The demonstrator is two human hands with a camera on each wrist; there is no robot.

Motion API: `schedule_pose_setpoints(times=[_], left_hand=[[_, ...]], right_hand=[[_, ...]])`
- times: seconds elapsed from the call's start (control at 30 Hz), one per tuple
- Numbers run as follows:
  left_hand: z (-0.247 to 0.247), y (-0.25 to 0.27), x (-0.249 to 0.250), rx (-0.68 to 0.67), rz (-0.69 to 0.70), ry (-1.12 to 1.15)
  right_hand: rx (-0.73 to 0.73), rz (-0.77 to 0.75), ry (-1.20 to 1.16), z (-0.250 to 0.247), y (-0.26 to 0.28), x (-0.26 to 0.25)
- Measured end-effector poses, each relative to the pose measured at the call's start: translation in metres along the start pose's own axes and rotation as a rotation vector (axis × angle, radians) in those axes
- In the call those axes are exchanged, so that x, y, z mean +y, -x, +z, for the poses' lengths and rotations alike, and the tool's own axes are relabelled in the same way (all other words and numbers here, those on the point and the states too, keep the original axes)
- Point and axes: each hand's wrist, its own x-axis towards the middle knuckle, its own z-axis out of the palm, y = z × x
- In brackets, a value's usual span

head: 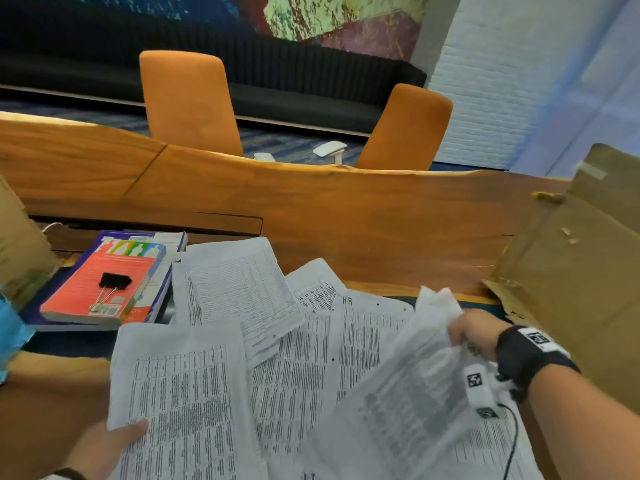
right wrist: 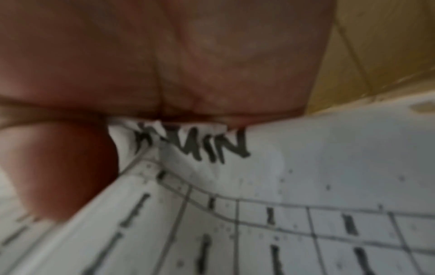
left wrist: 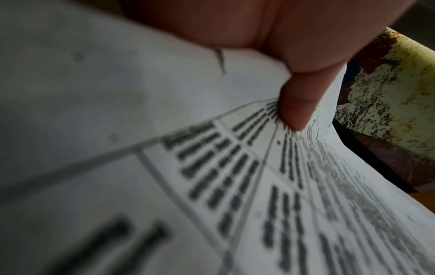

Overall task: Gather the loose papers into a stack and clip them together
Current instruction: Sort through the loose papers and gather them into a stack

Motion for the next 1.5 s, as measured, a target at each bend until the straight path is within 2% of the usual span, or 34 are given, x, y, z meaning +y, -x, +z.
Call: schedule_pose_setpoints(times=[0.03,0.13,0.27,0.33,0.4,0.5,0.63,0.7,0.77,0.8,0.93,1.17,1.3,1.4,1.5], left_hand=[[0.001,0.000,0.000,0.022,-0.001,0.002],[0.000,-0.003,-0.003,0.024,-0.006,-0.008],[-0.005,-0.013,-0.012,0.048,-0.059,0.013],[-0.008,-0.024,-0.019,0.052,-0.088,0.035],[-0.012,-0.036,-0.026,0.051,-0.109,0.044],[-0.016,-0.052,-0.039,0.039,-0.125,0.046],[-0.025,-0.078,-0.058,0.061,-0.134,0.036],[-0.035,-0.113,-0.084,0.045,-0.092,0.006],[-0.038,-0.120,-0.091,-0.009,-0.075,0.019],[-0.036,-0.115,-0.085,-0.006,-0.070,0.021],[-0.008,-0.020,-0.016,0.026,-0.027,-0.018],[0.000,0.023,0.010,-0.018,0.065,0.023],[0.007,0.046,0.039,-0.023,0.205,0.038],[0.018,0.068,0.069,-0.059,0.364,-0.007],[0.031,0.090,0.099,-0.109,0.523,-0.039]], right_hand=[[-0.011,0.019,0.076,-0.005,-0.005,0.010],[-0.115,0.096,0.518,-0.011,-0.019,0.032],[-0.023,-0.053,0.795,-0.007,-0.072,0.057],[0.064,-0.089,0.833,0.000,-0.089,0.059],[0.111,-0.093,0.745,0.012,-0.098,0.058],[0.023,-0.057,0.650,0.025,-0.108,0.056],[0.080,-0.087,0.880,0.027,-0.106,0.047],[0.086,-0.126,0.913,0.026,-0.100,0.043],[0.024,-0.172,0.877,0.026,-0.092,0.040],[-0.026,-0.191,0.856,0.028,-0.087,0.039],[-0.170,-0.296,0.894,0.044,-0.052,0.016],[-0.188,-0.646,0.679,0.073,0.027,-0.076],[-0.159,-0.831,0.560,0.082,0.065,-0.130],[-0.125,-0.978,0.479,0.087,0.086,-0.168],[-0.073,-1.094,0.563,0.094,0.098,-0.195]])
